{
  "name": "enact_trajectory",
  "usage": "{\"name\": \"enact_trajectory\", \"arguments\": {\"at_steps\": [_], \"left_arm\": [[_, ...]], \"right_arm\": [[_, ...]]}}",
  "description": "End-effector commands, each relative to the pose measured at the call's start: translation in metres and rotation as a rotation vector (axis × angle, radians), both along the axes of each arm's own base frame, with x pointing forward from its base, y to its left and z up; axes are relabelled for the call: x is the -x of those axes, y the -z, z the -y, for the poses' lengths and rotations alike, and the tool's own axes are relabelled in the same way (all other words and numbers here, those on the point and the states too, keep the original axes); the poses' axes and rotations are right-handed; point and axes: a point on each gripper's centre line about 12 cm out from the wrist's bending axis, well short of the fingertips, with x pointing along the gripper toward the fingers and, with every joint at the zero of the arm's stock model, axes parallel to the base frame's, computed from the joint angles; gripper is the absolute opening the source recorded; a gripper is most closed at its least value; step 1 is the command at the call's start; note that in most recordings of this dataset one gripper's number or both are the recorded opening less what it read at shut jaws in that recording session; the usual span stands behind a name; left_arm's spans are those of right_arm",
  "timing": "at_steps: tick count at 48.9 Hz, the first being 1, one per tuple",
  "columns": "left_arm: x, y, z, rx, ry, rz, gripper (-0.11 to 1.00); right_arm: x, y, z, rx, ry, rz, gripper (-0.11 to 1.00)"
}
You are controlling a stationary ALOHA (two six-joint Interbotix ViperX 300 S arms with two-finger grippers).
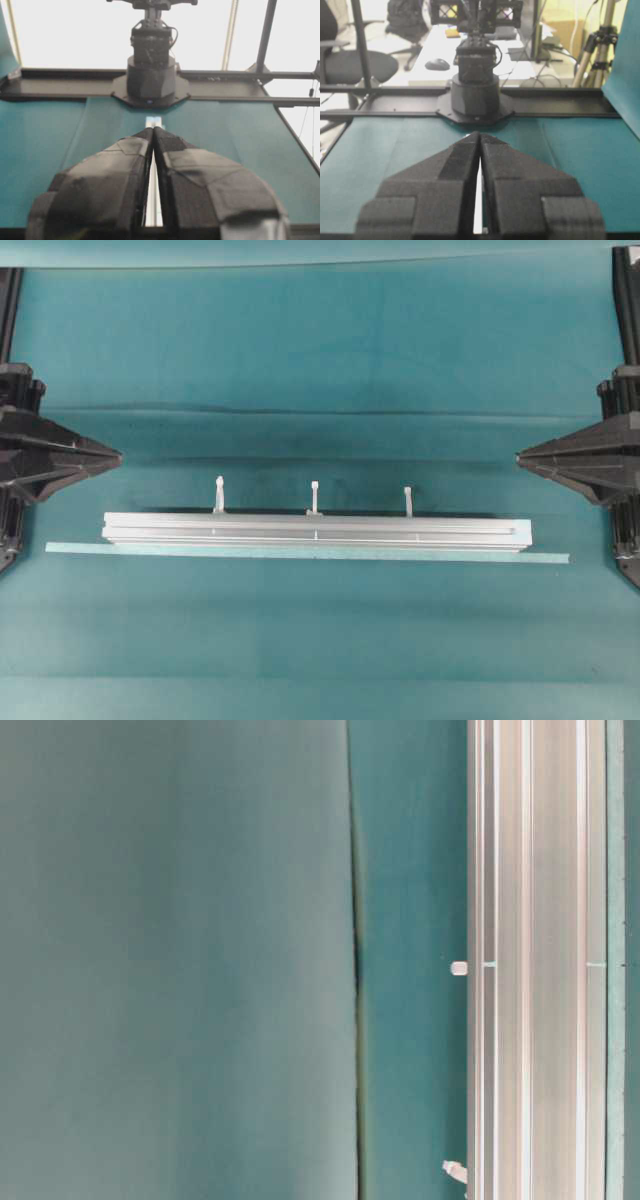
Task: Lift the large metal rail with both hands.
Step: 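Move both grippers inward toward the two ends of the silver rail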
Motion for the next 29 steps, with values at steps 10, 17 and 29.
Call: {"name": "enact_trajectory", "arguments": {"at_steps": [10,17,29], "left_arm": [[-0.013,-0.007,0.002,0.055,0.011,-0.111,-0.02],[-0.026,-0.007,0.003,0.057,0.010,-0.250,-0.02],[-0.045,0.005,0.000,0.071,-0.017,-0.576,-0.02]], "right_arm": [[-0.015,0.009,0.003,-0.164,0.018,-0.216,0.00],[-0.021,0.016,0.001,-0.186,0.018,-0.409,0.00],[-0.031,0.032,0.000,-0.232,0.035,-0.737,0.00]]}}
